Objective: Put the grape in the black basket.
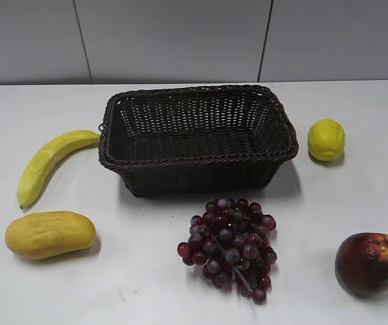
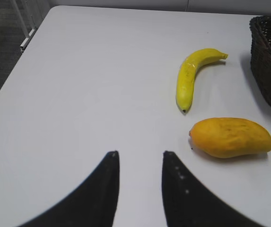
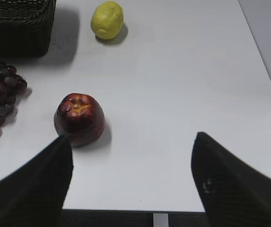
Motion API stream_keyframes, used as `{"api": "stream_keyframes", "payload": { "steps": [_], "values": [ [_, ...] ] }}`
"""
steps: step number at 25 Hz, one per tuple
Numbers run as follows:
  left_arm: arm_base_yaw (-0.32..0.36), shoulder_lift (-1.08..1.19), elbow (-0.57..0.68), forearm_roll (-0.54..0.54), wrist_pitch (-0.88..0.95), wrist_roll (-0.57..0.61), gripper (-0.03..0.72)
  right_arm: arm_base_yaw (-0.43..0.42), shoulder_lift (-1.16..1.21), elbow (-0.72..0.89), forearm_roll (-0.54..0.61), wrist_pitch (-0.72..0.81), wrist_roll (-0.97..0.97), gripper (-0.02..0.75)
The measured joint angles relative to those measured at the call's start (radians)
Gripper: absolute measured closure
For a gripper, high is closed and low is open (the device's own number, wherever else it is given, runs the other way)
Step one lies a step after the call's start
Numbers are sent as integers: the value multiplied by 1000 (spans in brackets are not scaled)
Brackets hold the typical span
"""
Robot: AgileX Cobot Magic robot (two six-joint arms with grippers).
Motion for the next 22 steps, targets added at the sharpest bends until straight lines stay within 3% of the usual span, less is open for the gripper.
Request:
{"api": "stream_keyframes", "payload": {
  "steps": [13,22],
  "values": [
    [0,0,0,0,0,0,451,0,5,0,0,-1,0,148],
    [0,0,0,0,0,0,451,0,268,-69,36,-1,4,148]
  ]
}}
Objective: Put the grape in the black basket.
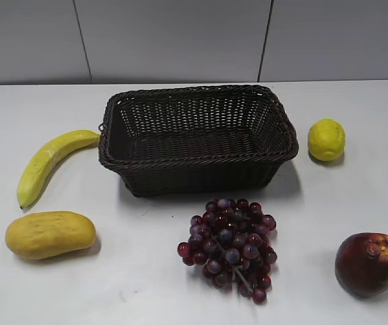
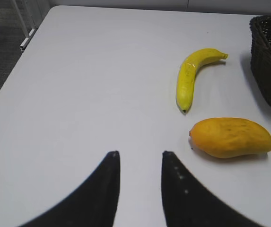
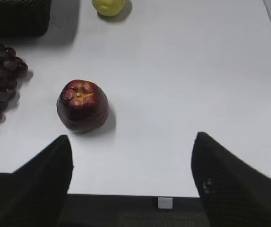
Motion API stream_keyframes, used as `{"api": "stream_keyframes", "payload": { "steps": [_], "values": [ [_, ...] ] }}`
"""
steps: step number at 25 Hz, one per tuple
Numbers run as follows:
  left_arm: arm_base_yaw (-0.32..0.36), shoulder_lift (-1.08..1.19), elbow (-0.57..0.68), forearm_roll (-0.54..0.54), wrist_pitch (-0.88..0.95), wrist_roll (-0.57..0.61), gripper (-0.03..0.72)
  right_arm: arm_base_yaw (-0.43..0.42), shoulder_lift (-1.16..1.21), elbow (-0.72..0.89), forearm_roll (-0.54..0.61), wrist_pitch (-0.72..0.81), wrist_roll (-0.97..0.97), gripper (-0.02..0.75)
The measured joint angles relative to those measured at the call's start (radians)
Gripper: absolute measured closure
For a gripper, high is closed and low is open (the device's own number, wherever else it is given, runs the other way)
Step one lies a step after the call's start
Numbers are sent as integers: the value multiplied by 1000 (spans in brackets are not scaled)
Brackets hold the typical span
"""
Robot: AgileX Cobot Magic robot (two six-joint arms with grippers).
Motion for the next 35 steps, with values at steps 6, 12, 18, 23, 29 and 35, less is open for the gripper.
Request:
{"api": "stream_keyframes", "payload": {
  "steps": [6,12,18,23,29,35],
  "values": [
    [0,0,0,0,0,0,451,0,246,-79,85,-3,5,148],
    [0,0,0,0,0,0,451,0,494,-144,133,-14,15,148],
    [0,0,0,0,0,0,451,0,717,-201,159,-28,18,148],
    [0,0,0,0,0,0,451,3,870,-242,186,-35,9,148],
    [0,0,0,0,0,0,449,127,1004,-329,190,-64,19,148],
    [0,0,0,0,0,0,449,366,1162,-411,192,-135,107,148]
  ]
}}
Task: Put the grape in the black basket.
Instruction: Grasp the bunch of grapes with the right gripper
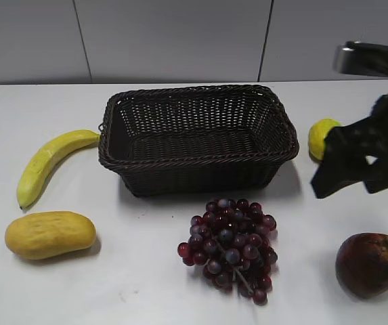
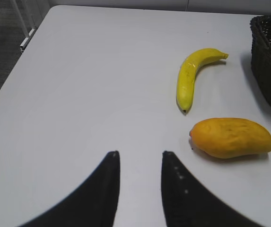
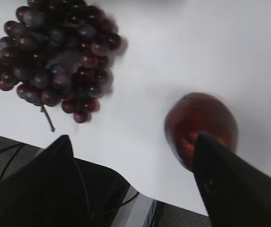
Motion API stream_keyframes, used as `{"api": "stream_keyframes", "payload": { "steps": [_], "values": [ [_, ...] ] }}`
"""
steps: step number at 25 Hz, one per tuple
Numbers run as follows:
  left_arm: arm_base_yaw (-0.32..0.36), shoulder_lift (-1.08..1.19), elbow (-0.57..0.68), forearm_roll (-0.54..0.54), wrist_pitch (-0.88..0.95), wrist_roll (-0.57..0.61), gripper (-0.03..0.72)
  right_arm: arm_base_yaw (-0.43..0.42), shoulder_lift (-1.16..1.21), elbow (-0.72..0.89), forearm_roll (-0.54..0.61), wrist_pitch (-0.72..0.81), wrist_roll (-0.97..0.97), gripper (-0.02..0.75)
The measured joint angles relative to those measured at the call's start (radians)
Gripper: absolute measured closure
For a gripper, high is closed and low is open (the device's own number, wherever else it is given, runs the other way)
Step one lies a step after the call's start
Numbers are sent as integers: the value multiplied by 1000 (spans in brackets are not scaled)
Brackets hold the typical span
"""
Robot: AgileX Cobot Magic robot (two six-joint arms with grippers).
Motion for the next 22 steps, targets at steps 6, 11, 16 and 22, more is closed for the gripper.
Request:
{"api": "stream_keyframes", "payload": {
  "steps": [6,11,16,22],
  "values": [
    [0,0,0,0,0,0,451,190,187,-80,1,-46,60,148],
    [0,0,0,0,0,0,451,302,339,-170,0,-77,104,148],
    [0,0,0,0,0,0,451,335,471,-220,-12,-80,118,148],
    [0,0,0,0,0,0,451,335,532,-240,-36,-81,121,148]
  ]
}}
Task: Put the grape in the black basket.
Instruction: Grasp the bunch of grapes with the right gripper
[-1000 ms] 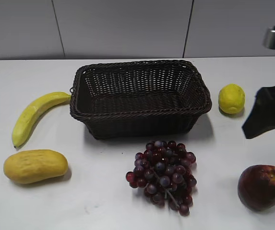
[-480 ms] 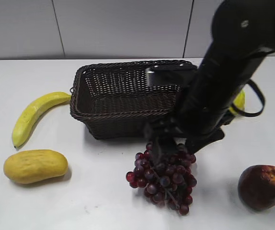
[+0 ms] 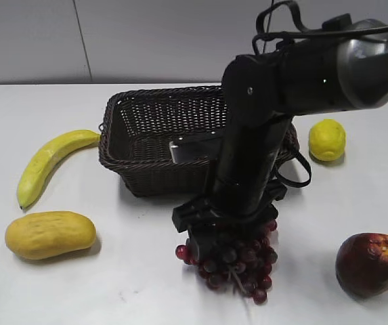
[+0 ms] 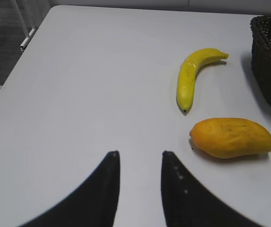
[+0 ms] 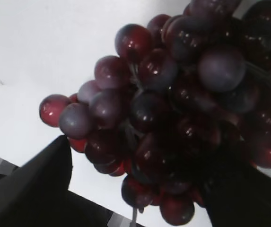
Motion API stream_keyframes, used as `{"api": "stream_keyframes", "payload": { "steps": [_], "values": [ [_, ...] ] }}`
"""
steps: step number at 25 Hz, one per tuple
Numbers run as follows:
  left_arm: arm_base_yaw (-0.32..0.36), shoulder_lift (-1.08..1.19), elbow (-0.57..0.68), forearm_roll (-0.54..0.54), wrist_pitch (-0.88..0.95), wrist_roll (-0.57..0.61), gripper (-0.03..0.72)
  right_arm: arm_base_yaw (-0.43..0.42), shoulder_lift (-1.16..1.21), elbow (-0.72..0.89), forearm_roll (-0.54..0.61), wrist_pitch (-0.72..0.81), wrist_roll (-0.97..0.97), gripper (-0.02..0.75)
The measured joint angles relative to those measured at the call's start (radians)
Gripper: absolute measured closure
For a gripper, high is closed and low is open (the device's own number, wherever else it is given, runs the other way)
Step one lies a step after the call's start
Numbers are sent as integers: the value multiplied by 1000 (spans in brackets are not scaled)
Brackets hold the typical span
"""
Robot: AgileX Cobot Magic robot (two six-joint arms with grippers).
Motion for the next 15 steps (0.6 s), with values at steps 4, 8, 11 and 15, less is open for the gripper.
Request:
{"api": "stream_keyframes", "payload": {
  "steps": [4,8,11,15],
  "values": [
    [0,0,0,0,0,0,451,0,22,0,-9,1,8,160],
    [0,0,0,0,0,0,451,0,22,0,-11,2,22,358],
    [0,0,0,0,0,0,451,0,22,-1,-12,9,26,574],
    [0,0,0,0,0,0,451,0,18,-1,-16,21,31,578]
  ]
}}
